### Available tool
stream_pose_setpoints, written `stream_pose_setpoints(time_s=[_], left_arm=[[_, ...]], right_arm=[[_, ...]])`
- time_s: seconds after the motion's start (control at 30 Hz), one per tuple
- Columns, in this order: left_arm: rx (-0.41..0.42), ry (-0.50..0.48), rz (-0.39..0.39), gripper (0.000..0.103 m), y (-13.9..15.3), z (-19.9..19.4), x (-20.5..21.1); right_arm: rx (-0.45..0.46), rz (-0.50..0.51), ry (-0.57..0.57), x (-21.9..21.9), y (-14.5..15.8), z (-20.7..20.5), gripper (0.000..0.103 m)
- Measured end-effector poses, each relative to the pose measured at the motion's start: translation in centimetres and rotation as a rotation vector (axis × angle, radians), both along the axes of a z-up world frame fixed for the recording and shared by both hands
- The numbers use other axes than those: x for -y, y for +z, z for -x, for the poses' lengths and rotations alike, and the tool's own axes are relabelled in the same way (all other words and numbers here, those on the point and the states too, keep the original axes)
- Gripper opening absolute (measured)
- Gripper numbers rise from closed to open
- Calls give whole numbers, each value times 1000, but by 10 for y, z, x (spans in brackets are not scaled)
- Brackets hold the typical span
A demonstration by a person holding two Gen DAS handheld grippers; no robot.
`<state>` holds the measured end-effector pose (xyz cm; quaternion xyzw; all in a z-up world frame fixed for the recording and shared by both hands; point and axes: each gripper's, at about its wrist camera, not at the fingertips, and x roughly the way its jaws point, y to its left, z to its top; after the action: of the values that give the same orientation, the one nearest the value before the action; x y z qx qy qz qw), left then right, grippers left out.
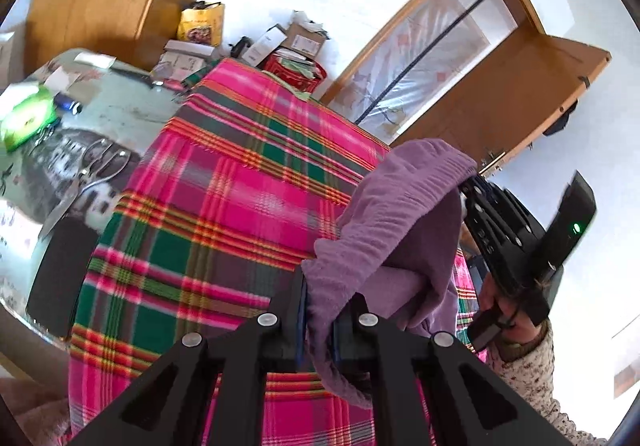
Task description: Fold clothes
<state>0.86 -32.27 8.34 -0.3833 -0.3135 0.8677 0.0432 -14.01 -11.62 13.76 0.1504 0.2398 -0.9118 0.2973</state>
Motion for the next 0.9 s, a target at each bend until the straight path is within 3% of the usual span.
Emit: stream_pose_setpoints(time_s=[0.47, 0.7, 0.9], left_arm=[[103, 181, -86, 10, -43, -26, 63], [204, 189, -62, 10, -74, -18, 67], [214, 209, -82, 10, -83, -20, 69]], right_arm=[[77, -62, 177, 124, -38, 6, 12], [285, -153, 170, 162, -91, 27, 13], [394, -180, 122, 168, -123, 30, 13]])
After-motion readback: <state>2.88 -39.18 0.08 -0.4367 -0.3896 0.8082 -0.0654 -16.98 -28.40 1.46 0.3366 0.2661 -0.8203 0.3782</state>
